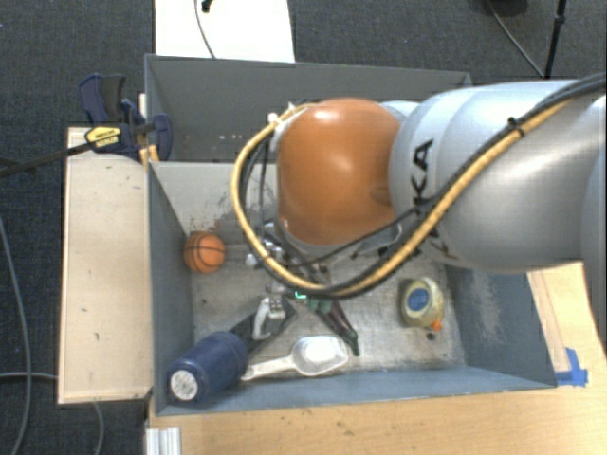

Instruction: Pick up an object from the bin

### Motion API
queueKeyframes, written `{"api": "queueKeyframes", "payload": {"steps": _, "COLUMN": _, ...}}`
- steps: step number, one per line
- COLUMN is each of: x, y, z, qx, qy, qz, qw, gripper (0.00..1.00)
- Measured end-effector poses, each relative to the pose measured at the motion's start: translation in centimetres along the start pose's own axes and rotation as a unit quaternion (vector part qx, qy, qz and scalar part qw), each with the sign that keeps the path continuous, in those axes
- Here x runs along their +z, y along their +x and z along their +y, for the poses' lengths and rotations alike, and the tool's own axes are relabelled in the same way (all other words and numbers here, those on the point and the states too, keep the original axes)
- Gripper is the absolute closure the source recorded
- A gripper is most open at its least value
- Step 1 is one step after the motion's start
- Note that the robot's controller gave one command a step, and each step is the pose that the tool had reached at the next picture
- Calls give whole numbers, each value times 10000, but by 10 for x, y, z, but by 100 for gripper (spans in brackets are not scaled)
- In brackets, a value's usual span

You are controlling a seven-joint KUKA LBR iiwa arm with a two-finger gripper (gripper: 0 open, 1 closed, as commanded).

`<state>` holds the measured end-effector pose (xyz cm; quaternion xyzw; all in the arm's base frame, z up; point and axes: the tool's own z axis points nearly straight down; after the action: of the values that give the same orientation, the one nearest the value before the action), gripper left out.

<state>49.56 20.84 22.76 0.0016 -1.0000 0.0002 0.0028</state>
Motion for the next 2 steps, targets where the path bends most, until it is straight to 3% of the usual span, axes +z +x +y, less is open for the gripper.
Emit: {"api": "queueKeyframes", "payload": {"steps": 2, "x": -3, "y": -2, "z": -1, "qx": 9, "qy": -10, "qz": -40, "qw": 10000, "gripper": 0}}
